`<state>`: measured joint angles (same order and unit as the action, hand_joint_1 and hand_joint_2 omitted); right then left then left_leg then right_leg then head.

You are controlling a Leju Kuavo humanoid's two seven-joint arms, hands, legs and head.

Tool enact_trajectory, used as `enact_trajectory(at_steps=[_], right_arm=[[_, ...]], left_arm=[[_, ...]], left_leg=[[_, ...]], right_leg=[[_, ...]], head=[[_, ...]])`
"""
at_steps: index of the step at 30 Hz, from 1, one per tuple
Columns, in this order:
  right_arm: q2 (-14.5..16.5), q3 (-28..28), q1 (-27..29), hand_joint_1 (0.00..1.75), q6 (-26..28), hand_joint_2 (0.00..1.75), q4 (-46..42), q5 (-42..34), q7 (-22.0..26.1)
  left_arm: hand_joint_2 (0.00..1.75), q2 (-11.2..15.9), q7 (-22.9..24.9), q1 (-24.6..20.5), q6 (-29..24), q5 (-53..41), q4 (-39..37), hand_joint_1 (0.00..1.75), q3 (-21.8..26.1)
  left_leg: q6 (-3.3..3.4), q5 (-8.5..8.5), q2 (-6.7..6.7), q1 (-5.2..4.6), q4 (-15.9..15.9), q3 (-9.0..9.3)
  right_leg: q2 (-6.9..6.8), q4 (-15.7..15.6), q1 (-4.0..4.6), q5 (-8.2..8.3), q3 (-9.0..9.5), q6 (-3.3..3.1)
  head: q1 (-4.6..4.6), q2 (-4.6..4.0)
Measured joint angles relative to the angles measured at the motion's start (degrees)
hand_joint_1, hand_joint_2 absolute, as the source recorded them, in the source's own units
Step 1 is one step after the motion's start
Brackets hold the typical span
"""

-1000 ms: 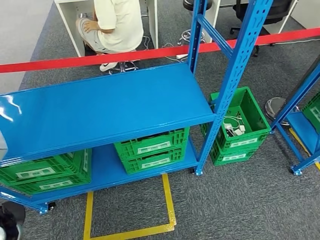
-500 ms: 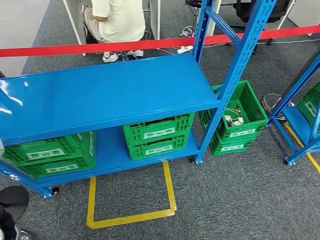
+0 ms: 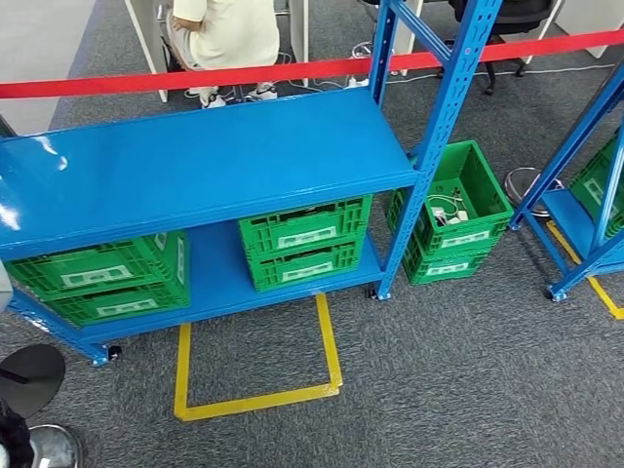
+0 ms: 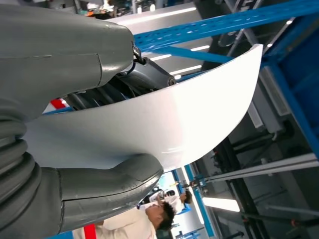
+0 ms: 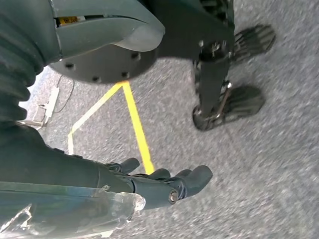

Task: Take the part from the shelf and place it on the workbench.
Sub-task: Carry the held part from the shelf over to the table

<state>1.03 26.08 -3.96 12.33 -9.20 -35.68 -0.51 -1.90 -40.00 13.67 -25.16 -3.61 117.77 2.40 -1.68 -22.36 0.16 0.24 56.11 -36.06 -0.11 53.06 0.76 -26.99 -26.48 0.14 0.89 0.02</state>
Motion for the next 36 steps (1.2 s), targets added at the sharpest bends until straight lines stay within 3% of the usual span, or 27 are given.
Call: enact_trajectory(at_steps=[3,4,5,6,8,9,10,12,14,15,16,18,19,20,21,22,23,24,25,27,29,30,31,32,34,35,36], right_arm=[[0.07,0.06,0.03,0.0,0.05,1.75,0.0,0.15,-0.06],[0.09,0.09,0.03,0.0,0.05,1.75,0.0,0.2,-0.01],[0.13,0.14,0.03,0.0,0.07,1.75,0.0,0.23,0.09],[0.14,0.2,0.03,0.0,0.11,1.75,0.0,0.25,0.24],[0.19,0.32,-0.01,0.0,0.22,1.75,0.0,0.33,0.62],[0.14,0.36,-0.04,0.0,0.32,1.75,0.0,0.38,0.82],[0.11,0.38,-0.04,0.0,0.4,1.75,0.0,0.42,1.01],[0.05,0.39,0.04,0.0,0.52,1.75,0.0,0.42,1.21],[0.07,0.4,0.3,0.0,0.56,1.75,0.01,0.4,1.25],[0.1,0.42,0.41,0.0,0.57,1.75,0.02,0.39,1.25],[0.13,0.44,0.45,0.0,0.58,1.75,0.02,0.39,1.28],[0.18,0.49,0.35,0.0,0.62,1.75,0.02,0.38,1.55],[0.18,0.5,0.29,0.0,0.65,1.75,0.02,0.38,1.76],[0.18,0.51,0.24,0.0,0.67,1.75,0.02,0.38,1.99],[0.18,0.52,0.2,0.0,0.69,1.75,0.02,0.39,2.18],[0.18,0.54,0.17,0.0,0.78,1.75,0.02,0.39,2.4],[0.19,0.56,0.11,0.0,1.1,1.75,0.01,0.44,2.78],[0.19,0.57,-0.03,0.0,1.66,1.75,0.0,0.53,3.3],[0.19,0.59,-0.18,0.0,2.48,1.75,-0.01,0.67,4.02],[0.18,0.61,-0.39,0.0,4.81,1.75,-0.02,0.94,6.41],[0.25,0.61,-0.32,0.0,6.58,1.75,-0.02,0.95,8.78],[0.31,0.61,-0.29,0.0,6.99,1.75,-0.02,0.9,9.44],[0.37,0.6,-0.24,0.0,7.15,1.75,-0.01,0.86,9.76],[0.42,0.6,-0.18,0.0,7.25,1.75,-0.01,0.83,9.91],[0.42,0.59,-0.06,0.0,7.34,1.75,-0.01,0.8,10.11],[0.44,0.59,-0.01,0.0,7.34,1.75,-0.01,0.78,10.14],[0.48,0.59,0.01,0.0,7.3,1.75,-0.02,0.78,10.15]], left_arm=[[1.75,0.03,0.0,0.05,0.15,0.25,-0.01,1.75,0.24],[1.75,0.02,0.0,0.09,0.26,0.34,-0.01,1.75,0.31],[1.75,0.01,0.0,0.11,0.36,0.4,-0.01,1.75,0.39],[1.75,0.01,0.0,0.12,0.43,0.39,-0.01,1.75,0.46],[1.75,-0.01,0.0,0.11,0.48,0.33,-0.01,1.75,0.55],[1.75,-0.01,0.0,0.09,0.49,0.28,-0.01,1.75,0.56],[1.75,-0.02,0.0,0.08,0.5,0.22,-0.01,1.75,0.56],[1.75,-0.03,0.0,0.18,0.5,0.13,-0.01,1.75,0.58],[1.75,-0.05,0.0,0.3,0.51,0.07,-0.01,1.75,0.59],[1.75,-0.05,0.0,0.33,0.52,0.04,-0.01,1.75,0.6],[1.75,-0.05,0.0,0.33,0.53,0.03,-0.01,1.75,0.61],[1.75,-0.05,0.0,0.34,0.55,0.03,-0.01,1.75,0.65],[1.75,-0.05,0.0,0.35,0.55,0.02,-0.02,1.75,0.69],[1.75,-0.05,0.0,0.37,0.55,0.02,-0.02,1.75,0.76],[1.75,-0.06,0.0,0.39,0.55,0.01,-0.03,1.75,0.85],[1.75,-0.07,0.0,0.41,0.53,0.0,-0.02,1.75,0.94],[1.75,-0.07,0.0,0.42,0.49,-0.01,-0.02,1.75,1.03],[1.75,-0.07,-0.01,0.44,0.43,-0.03,-0.01,1.75,1.1],[1.75,-0.08,-0.01,0.48,0.33,-0.06,0.0,1.75,1.19],[1.75,-0.14,-0.01,0.68,0.08,-0.19,0.05,1.75,1.41],[1.75,-0.29,-0.01,1.17,-0.17,-0.33,0.19,1.75,1.68],[1.75,-0.36,0.0,1.48,-0.25,-0.39,0.27,1.75,1.82],[1.75,-0.4,-0.01,1.74,-0.31,-0.42,0.32,1.75,1.97],[1.75,-0.44,-0.01,1.93,-0.34,-0.45,0.34,1.75,2.14],[1.75,-0.48,-0.01,2.15,-0.42,-0.48,0.34,1.75,2.43],[1.75,-0.5,-0.01,2.25,-0.44,-0.48,0.34,1.75,2.54],[1.75,-0.51,-0.01,2.33,-0.44,-0.48,0.34,1.75,2.61]], left_leg=[[-0.8,-8.22,-0.13,0.17,10.53,-2.89],[-0.97,-9.49,-0.13,0.31,13.94,-3.52],[-1.17,-9.46,-0.13,0.44,15.75,-3.41],[-1.44,-8.34,-0.13,0.6,15.47,-2.33],[-2.32,-5.47,-0.13,1.16,9.81,2.27],[-2.73,-5.08,-0.22,1.31,6.08,4.76],[-2.72,-5.33,-0.31,1.42,3.14,6.51],[-1.77,-6.27,-0.5,1.27,0.81,7.45],[-0.22,-5.82,-0.39,1.27,1.03,6.53],[0.49,-5.37,-0.32,1.24,1.06,6.02],[1.13,-4.82,-0.25,1.19,1.03,5.4],[1.89,-3.59,-0.21,0.86,1.04,4.01],[2.04,-2.9,-0.21,0.62,1.05,3.18],[2.15,-2.24,-0.2,0.37,1.07,2.37],[2.2,-1.57,-0.21,0.13,1.08,1.54],[2.23,-0.89,-0.23,-0.1,1.09,0.7],[2.23,-0.23,-0.27,-0.27,1.09,-0.03],[2.14,0.39,-0.3,-0.46,1.1,-0.68],[2.0,0.97,-0.28,-0.55,1.1,-1.11],[1.43,2.1,-0.11,-0.43,0.86,-1.39],[0.69,2.95,-0.03,-0.21,0.49,-1.46],[0.34,2.15,-0.09,-0.18,0.86,-1.76],[0.01,0.23,-0.15,-0.17,2.17,-2.25],[-0.3,-2.77,-0.21,-0.08,4.71,-2.98],[-0.88,-8.33,-0.21,0.09,12.14,-4.5],[-1.1,-9.26,-0.2,0.17,15.22,-4.74],[-1.27,-8.77,-0.2,0.23,16.66,-4.25]], right_leg=[[-0.16,0.38,-0.32,1.71,-2.19,-0.17],[-0.19,0.7,-0.4,2.17,-3.13,-0.08],[-0.23,1.1,-0.54,2.57,-4.09,0.1],[-0.26,1.63,-0.78,2.88,-5.05,0.35],[-0.28,3.03,-1.37,3.3,-6.87,1.03],[-0.25,3.84,-1.54,3.46,-7.75,1.43],[-0.2,4.53,-1.53,3.69,-8.51,1.87],[-0.06,5.19,-1.37,4.45,-9.5,2.62],[-0.04,5.29,-1.43,4.74,-10.06,3.07],[-0.06,6.12,-1.49,3.56,-10.56,3.24],[-0.07,8.12,-1.51,1.36,-11.3,3.38],[-0.05,15.2,-1.47,-4.5,-13.1,3.52],[-0.05,18.88,-1.41,-6.37,-13.61,3.43],[-0.05,21.29,-1.33,-6.98,-13.57,3.23],[-0.04,21.86,-1.17,-6.3,-12.68,2.89],[-0.02,20.43,-0.94,-4.79,-10.78,2.37],[0.0,17.14,-0.62,-3.44,-7.97,1.74],[-0.02,12.68,-0.26,-3.15,-4.61,1.02],[-0.04,8.33,0.02,-3.48,-1.54,0.62],[-0.01,3.34,0.52,-4.7,1.19,0.33],[-0.02,2.65,0.61,-3.67,0.53,0.08],[-0.09,2.46,0.49,-2.95,0.05,-0.28],[-0.2,2.24,0.33,-2.13,-0.55,-0.61],[-0.32,2.13,0.2,-1.32,-1.25,-0.87],[-0.41,2.2,0.16,0.24,-2.85,-1.06],[-0.44,2.29,0.15,0.99,-3.72,-1.0],[-0.46,2.44,0.11,1.65,-4.65,-0.88]], head=[[0.25,0.0],[0.25,0.0],[0.25,0.0],[0.23,0.0],[0.25,0.0],[0.39,0.0],[0.45,0.0],[0.56,0.0],[0.46,0.0],[0.37,0.0],[0.26,0.0],[-0.02,0.0],[-0.1,0.0],[-0.15,0.0],[-0.16,0.0],[-0.19,0.0],[-0.17,0.0],[-0.17,0.0],[-0.14,0.0],[-0.27,0.01],[-0.54,0.01],[-0.55,0.01],[-0.41,0.0],[-0.29,0.0],[-0.09,0.0],[-0.11,0.0],[-0.1,0.0]])
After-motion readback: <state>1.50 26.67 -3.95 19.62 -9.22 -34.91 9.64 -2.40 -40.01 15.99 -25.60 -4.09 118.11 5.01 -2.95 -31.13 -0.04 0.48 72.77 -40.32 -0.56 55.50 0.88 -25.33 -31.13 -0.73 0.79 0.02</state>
